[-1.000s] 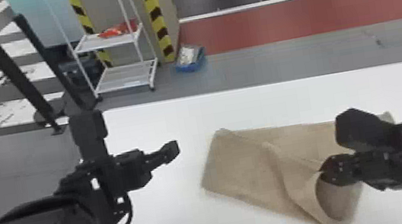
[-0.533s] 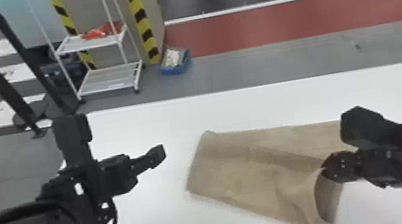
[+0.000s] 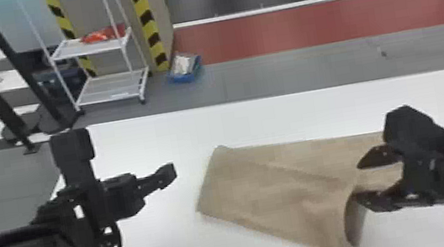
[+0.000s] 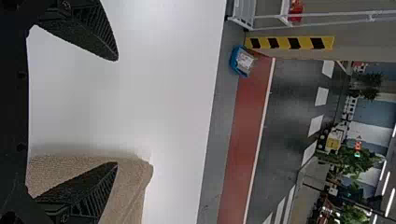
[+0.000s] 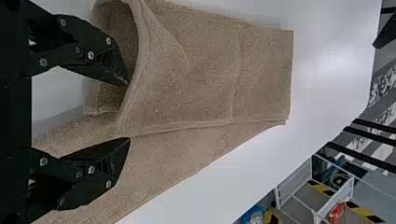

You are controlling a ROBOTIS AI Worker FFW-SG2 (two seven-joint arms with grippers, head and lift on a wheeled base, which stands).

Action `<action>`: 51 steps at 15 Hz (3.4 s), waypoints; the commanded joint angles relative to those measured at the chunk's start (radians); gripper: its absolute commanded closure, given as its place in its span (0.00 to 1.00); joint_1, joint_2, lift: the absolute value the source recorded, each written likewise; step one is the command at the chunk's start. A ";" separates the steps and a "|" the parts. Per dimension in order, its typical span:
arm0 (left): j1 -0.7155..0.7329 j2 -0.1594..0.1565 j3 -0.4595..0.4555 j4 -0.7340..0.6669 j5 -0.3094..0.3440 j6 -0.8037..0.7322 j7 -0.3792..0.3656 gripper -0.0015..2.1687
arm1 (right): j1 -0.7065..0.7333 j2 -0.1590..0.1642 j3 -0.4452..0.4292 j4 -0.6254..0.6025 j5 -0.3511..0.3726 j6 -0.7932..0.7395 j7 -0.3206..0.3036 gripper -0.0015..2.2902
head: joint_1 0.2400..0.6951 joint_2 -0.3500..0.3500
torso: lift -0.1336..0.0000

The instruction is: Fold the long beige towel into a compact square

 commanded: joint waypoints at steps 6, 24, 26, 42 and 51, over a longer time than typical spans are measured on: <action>-0.002 -0.007 -0.009 0.010 0.000 0.000 -0.002 0.04 | 0.035 0.043 -0.060 -0.038 -0.180 0.139 -0.028 0.03 | 1.00 0.61 | 0.07; 0.010 -0.007 0.008 0.009 -0.002 0.000 -0.003 0.04 | 0.071 -0.088 0.144 -0.065 0.225 -0.112 0.072 0.10 | 1.00 0.63 | 0.07; 0.010 -0.007 0.008 0.009 -0.002 0.000 -0.003 0.04 | 0.054 -0.068 0.167 -0.045 0.231 -0.109 0.035 0.13 | 1.00 0.66 | 0.07; 0.018 -0.007 0.013 0.006 -0.002 0.000 -0.003 0.04 | 0.071 -0.077 0.194 -0.109 0.220 -0.066 0.075 0.67 | 1.00 0.73 | 0.07; 0.016 -0.007 0.007 0.009 -0.004 0.000 -0.003 0.04 | 0.108 -0.083 0.184 -0.117 0.221 -0.026 0.075 0.55 | 1.00 0.71 | 0.07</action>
